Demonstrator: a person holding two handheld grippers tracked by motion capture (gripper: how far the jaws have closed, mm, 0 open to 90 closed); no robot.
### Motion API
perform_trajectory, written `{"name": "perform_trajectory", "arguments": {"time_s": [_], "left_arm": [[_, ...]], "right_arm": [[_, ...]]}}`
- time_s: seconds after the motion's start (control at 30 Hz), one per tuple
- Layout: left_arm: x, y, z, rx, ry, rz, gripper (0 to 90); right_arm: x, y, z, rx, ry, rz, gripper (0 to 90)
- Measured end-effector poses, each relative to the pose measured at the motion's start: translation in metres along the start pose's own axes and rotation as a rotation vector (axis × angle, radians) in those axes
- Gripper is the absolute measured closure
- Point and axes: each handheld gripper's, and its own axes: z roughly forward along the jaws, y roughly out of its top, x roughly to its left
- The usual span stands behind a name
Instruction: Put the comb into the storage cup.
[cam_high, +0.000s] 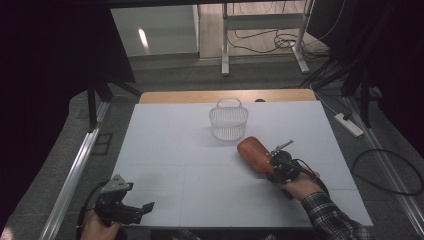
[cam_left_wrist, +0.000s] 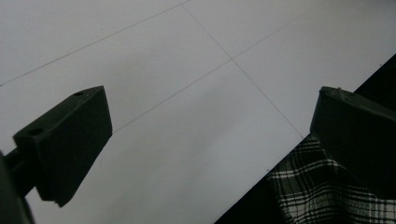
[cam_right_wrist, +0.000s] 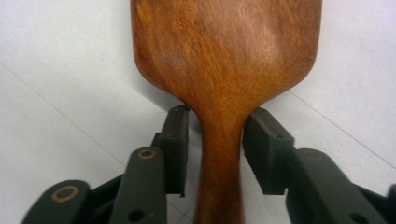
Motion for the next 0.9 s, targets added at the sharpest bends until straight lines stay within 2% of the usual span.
{"name": "perform_trajectory", "arguments": {"time_s": [0.17,0.33,0.43,0.67,0.9], "left_arm": [[0.0,0.0,0.0,0.001,0.001,0.002,0.0],[0.0,0.0,0.0,0.001,0.001,0.003,0.0],[0.0,0.0,0.0,0.001,0.002,0.003,0.0],[0.0,0.0,0.0,0.0,0.001,0.003,0.0],[0.0,0.0,0.0,-0.006,0.004,0.001,0.2]], "right_arm": [[-0.001,0.0,0.001,0.009,-0.001,-0.001,67.3],[-0.001,0.0,0.001,0.027,0.001,0.027,70.6],[-0.001,0.0,0.0,0.025,0.001,0.019,71.2],[-0.003,-0.004,-0.003,-0.013,0.023,0.04,72.0],[-0.003,-0.006,-0.009,-0.065,0.021,0.022,72.0]]}}
